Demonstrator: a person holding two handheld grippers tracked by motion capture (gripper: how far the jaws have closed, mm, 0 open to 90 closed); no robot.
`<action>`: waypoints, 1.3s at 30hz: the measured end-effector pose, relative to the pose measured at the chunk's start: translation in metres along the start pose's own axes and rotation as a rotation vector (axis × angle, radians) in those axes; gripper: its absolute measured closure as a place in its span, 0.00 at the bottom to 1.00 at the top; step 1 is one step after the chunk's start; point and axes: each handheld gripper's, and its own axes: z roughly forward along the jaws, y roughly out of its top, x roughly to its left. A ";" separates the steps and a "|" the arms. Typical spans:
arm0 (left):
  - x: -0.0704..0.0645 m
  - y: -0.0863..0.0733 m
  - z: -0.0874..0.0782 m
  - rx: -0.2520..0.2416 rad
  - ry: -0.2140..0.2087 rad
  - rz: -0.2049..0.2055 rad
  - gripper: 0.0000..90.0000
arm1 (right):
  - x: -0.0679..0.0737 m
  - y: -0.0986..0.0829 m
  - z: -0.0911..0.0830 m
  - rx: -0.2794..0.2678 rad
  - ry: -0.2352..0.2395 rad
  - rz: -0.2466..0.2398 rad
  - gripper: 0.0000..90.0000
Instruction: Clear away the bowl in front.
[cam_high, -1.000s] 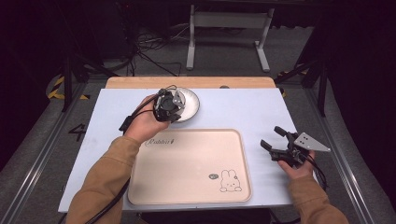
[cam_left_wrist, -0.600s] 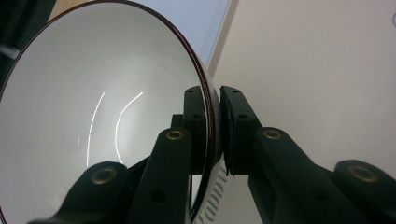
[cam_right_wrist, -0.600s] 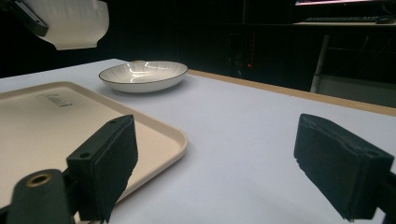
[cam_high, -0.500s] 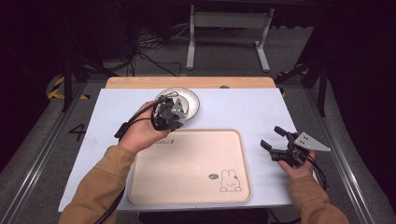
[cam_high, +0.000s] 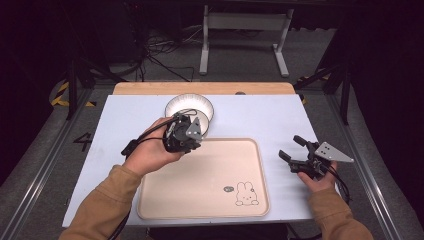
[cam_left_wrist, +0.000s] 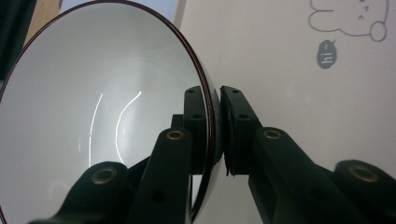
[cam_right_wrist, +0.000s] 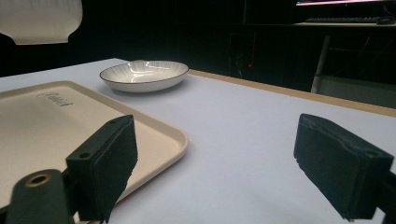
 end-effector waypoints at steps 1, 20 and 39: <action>0.000 0.000 0.000 0.000 0.000 0.000 0.91 | 0.000 0.000 0.000 0.000 0.000 0.000 0.16; -0.026 -0.002 -0.005 -0.039 -0.087 0.098 0.91 | 0.000 0.000 0.000 0.003 0.006 0.000 0.15; -0.032 -0.007 0.019 -0.008 -0.197 0.142 0.91 | 0.000 0.000 0.000 0.003 0.007 0.001 0.15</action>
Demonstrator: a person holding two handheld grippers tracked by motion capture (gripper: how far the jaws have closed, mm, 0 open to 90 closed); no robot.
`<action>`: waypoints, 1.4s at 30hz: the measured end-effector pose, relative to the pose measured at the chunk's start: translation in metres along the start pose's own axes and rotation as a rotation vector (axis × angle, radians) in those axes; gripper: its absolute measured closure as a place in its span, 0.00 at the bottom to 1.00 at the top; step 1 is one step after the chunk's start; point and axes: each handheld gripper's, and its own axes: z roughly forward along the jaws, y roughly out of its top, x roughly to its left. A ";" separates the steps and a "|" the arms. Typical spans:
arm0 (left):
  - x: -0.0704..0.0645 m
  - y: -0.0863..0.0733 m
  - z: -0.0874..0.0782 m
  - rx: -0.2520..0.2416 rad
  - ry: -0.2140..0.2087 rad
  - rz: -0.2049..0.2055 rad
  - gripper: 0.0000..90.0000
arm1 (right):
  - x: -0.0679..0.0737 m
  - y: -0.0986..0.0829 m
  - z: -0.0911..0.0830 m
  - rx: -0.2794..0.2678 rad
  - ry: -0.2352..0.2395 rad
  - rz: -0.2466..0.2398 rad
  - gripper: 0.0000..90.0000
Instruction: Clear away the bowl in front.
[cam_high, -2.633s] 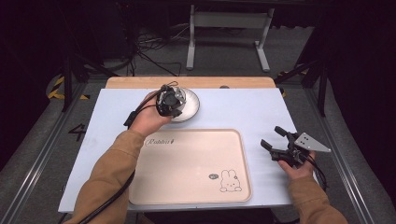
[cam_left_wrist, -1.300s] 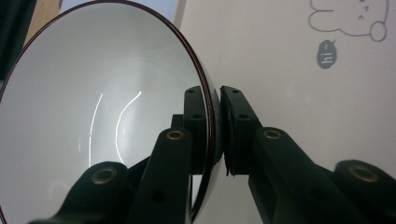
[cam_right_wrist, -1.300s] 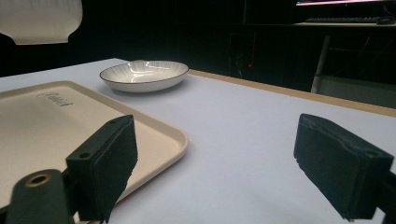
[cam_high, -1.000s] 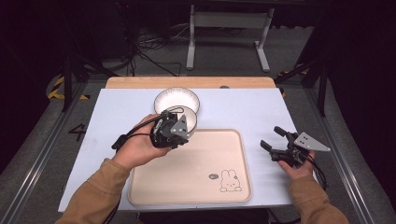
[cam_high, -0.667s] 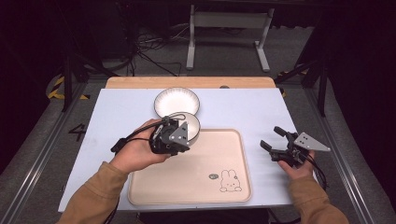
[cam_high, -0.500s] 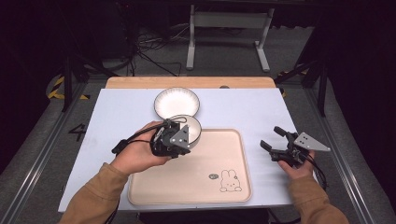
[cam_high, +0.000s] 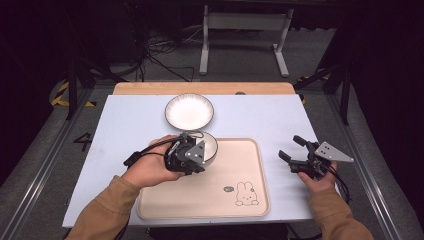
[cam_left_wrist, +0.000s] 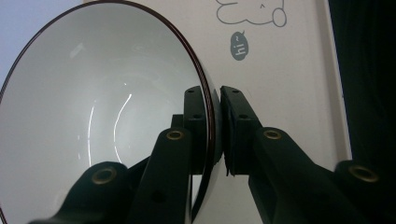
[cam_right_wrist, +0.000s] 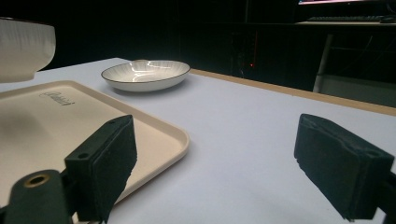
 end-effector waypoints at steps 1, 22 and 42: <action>0.000 0.000 0.002 0.008 -0.007 0.004 0.91 | 0.000 0.000 0.000 0.000 0.000 0.000 0.15; -0.004 -0.003 0.036 0.059 -0.105 0.004 0.91 | 0.000 0.000 0.000 -0.001 0.003 0.001 0.15; -0.005 -0.006 0.044 0.079 -0.141 -0.016 0.90 | 0.000 0.000 0.000 0.001 0.003 0.001 0.15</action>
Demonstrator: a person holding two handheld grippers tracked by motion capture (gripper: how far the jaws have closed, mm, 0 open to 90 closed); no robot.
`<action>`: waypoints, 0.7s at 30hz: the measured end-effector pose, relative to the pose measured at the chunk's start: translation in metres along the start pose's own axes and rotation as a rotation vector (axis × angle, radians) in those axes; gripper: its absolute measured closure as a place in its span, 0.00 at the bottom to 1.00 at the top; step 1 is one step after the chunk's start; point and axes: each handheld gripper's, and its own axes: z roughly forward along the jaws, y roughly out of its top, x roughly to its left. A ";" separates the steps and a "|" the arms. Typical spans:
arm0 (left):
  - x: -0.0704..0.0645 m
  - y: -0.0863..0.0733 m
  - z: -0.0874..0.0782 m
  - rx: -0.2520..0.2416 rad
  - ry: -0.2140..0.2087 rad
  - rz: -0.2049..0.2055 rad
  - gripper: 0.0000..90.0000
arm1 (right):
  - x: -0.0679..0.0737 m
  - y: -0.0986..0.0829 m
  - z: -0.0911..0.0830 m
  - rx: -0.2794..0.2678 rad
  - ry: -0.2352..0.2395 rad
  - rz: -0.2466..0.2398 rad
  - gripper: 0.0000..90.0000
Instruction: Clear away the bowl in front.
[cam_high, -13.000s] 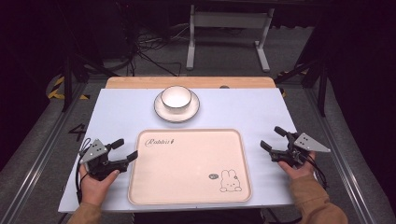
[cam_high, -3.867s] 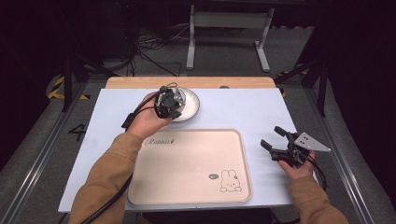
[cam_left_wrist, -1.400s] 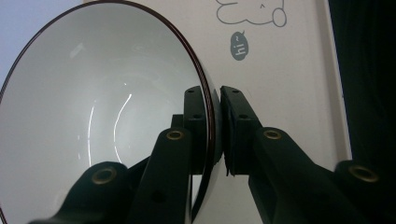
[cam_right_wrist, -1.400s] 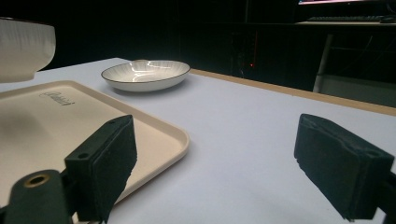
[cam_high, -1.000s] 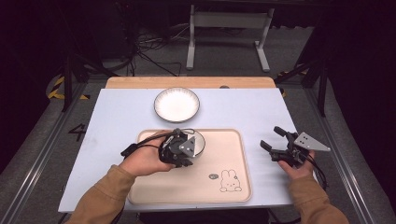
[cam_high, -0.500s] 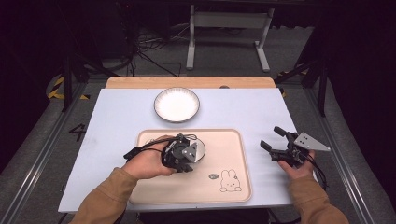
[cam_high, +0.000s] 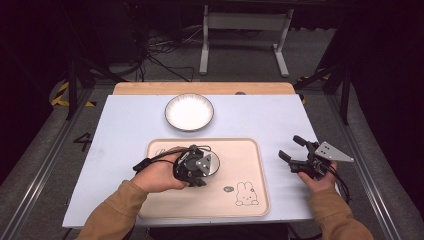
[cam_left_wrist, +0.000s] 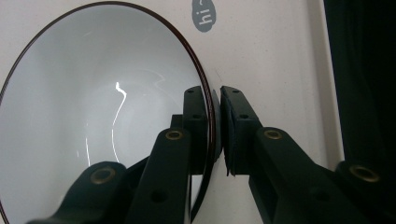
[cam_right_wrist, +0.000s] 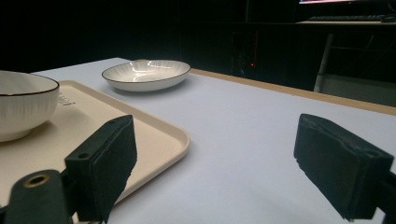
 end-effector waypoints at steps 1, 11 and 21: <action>0.000 0.000 0.000 -0.004 -0.010 -0.004 0.90 | 0.000 0.000 0.000 0.000 0.001 0.001 0.15; -0.003 -0.002 0.006 -0.006 -0.038 -0.010 0.84 | 0.000 0.000 0.000 0.003 0.002 0.003 0.16; -0.004 -0.004 0.007 -0.038 -0.050 -0.054 0.61 | -0.001 0.000 0.000 0.003 0.001 0.009 0.16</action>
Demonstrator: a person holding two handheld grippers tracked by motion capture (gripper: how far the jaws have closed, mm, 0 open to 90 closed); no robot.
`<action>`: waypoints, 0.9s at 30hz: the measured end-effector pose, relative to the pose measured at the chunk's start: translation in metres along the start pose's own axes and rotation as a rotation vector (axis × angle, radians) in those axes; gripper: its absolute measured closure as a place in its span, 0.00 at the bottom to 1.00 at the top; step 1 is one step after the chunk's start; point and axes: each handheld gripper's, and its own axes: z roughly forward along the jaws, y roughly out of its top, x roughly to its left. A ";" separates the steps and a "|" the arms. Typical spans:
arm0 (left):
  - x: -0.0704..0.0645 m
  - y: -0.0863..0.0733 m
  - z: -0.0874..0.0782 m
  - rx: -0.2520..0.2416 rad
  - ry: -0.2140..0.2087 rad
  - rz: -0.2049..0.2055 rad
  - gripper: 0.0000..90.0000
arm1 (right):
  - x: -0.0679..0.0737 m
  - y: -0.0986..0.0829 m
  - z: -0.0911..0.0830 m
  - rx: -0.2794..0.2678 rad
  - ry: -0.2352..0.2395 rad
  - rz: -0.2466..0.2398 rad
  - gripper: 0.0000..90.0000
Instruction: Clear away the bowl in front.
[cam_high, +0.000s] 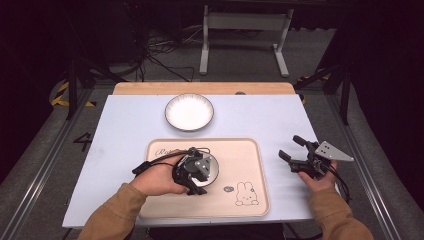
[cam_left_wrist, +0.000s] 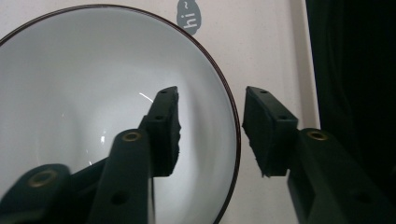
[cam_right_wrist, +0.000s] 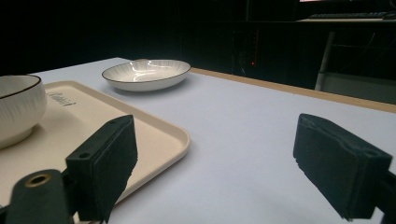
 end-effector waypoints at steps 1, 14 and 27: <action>-0.001 -0.001 -0.001 -0.006 0.002 -0.005 0.60 | 0.000 0.000 0.000 0.000 0.001 0.000 0.16; -0.002 -0.021 -0.024 -0.217 0.073 -0.112 0.47 | 0.000 0.000 0.000 0.000 0.001 0.003 0.16; -0.008 -0.048 -0.049 -0.369 0.184 -0.194 0.39 | -0.001 0.000 0.000 0.001 0.001 0.007 0.15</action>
